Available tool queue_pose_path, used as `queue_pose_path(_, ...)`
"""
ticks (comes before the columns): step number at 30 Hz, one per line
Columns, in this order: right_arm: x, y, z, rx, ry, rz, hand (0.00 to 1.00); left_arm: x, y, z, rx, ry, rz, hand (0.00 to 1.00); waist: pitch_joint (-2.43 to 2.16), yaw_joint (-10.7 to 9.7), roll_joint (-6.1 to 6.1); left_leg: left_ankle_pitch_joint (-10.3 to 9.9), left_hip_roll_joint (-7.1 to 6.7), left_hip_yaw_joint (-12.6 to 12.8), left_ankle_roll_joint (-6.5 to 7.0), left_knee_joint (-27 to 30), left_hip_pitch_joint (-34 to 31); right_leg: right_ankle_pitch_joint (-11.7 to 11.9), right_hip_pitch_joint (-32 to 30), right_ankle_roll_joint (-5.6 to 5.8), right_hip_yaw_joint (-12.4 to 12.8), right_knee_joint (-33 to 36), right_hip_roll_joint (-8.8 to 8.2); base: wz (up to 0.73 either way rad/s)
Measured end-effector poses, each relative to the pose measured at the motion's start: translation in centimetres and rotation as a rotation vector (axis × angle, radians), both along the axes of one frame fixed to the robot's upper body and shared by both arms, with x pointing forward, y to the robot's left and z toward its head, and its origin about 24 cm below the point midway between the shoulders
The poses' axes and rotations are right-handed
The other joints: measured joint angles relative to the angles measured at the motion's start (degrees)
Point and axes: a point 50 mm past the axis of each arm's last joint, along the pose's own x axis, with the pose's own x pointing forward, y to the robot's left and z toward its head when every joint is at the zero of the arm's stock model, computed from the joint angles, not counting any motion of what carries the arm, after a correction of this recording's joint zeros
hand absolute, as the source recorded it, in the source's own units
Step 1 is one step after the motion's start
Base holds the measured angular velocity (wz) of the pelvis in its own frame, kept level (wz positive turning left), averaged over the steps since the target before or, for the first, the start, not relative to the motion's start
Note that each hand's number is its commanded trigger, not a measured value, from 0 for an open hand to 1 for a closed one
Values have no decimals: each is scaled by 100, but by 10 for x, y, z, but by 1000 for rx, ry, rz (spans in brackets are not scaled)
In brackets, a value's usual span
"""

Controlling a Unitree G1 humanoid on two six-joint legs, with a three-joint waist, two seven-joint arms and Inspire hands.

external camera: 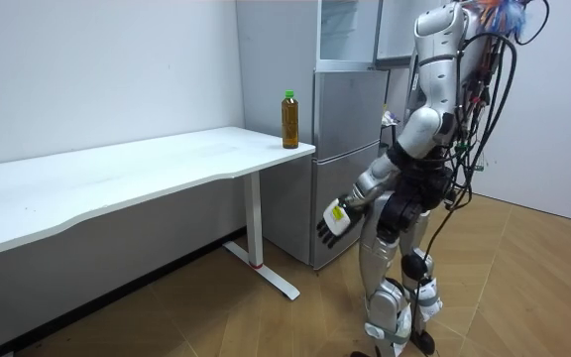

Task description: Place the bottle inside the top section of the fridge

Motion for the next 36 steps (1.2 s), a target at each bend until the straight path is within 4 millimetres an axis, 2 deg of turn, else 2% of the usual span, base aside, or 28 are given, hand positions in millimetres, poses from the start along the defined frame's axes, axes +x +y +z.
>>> queue_pose_path(3, -20, -4, -2, -5, 34, -45, 0, -23, 17, -7, 36, 58, 163, 0, 6, 124, 17, -5, -10, 3, -2, -68, 98, -23, 93, 20, 19, -35, 0, 0)
queue_pose_path(10, -28, -9, -2, -16, 53, -99, 0, -46, 33, -13, 146, 118, 343, 0, 1, 153, 41, -3, -14, 13, -6, -158, 204, -46, 153, 24, 23, -42, 0, 0)
queue_pose_path(18, -27, -9, -2, -17, 51, -100, 0, -58, 36, -15, 225, 175, 355, 0, -7, 144, 47, -2, -15, 25, -7, -167, 200, -50, 162, 24, 35, -40, -3, 0)
queue_pose_path(25, -24, -10, -2, -21, 42, -97, 0, -59, 33, -17, 247, 192, 365, 0, -10, 137, 66, -2, -16, 18, -6, -127, 204, -52, 185, 23, 18, -20, -15, 0)
queue_pose_path(31, -2, -15, 6, -29, -93, -127, 0, -56, 33, -17, 244, 165, 363, 0, -4, 120, 46, -1, -16, 5, -5, -110, 203, -52, 148, 22, 20, -24, -15, 0)
queue_pose_path(34, 19, -22, 17, -47, -208, -120, 0, -54, 34, -16, 243, 152, 360, 0, -4, 122, 32, -1, -17, 14, -5, -117, 182, -54, 123, 24, 24, -29, -15, 0)
queue_pose_path(36, 38, -25, 31, -80, -336, -50, 0, -53, 35, -15, 247, 141, 335, 0, -9, 118, 27, -1, -16, 22, -5, -99, 119, -51, 65, 21, 18, -17, -15, 0)
